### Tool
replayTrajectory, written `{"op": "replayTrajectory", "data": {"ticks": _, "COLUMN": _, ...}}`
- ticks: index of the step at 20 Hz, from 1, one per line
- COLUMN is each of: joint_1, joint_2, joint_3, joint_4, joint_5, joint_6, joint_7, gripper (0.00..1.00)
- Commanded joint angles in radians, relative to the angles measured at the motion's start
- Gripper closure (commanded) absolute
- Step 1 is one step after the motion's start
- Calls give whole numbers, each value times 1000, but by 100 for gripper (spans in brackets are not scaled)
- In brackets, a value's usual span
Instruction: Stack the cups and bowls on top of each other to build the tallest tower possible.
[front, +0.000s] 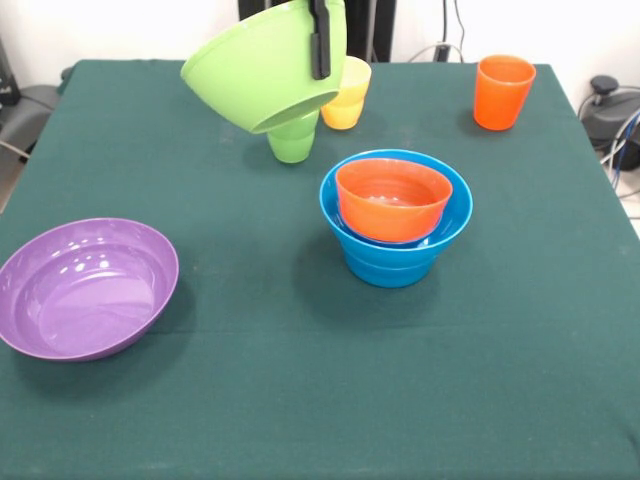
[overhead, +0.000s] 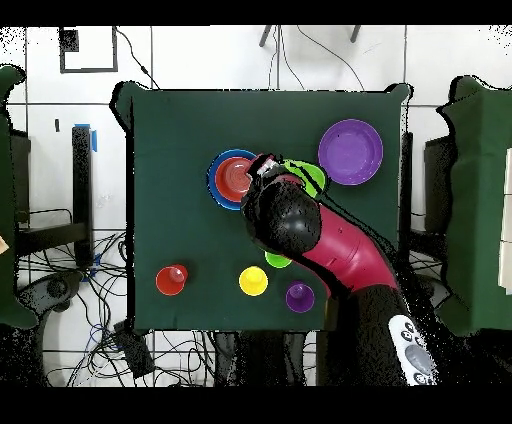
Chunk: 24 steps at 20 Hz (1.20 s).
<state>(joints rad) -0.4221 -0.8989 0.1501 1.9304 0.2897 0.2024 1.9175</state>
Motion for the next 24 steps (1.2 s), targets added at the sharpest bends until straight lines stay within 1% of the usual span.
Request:
{"op": "replayTrajectory", "data": {"ticks": 1, "joint_1": 19, "joint_2": 53, "joint_3": 61, "joint_4": 46, "joint_5": 22, "joint_6": -26, "joint_7": 186, "gripper": 100}}
{"op": "replayTrajectory", "data": {"ticks": 8, "joint_1": 26, "joint_2": 62, "joint_3": 51, "joint_4": 42, "joint_5": 16, "joint_6": -34, "joint_7": 185, "gripper": 100}}
{"op": "replayTrajectory", "data": {"ticks": 12, "joint_1": 20, "joint_2": 66, "joint_3": 56, "joint_4": 43, "joint_5": 12, "joint_6": -41, "joint_7": 181, "gripper": 100}}
{"op": "replayTrajectory", "data": {"ticks": 24, "joint_1": 19, "joint_2": 67, "joint_3": 50, "joint_4": 35, "joint_5": 6, "joint_6": -29, "joint_7": 169, "gripper": 100}}
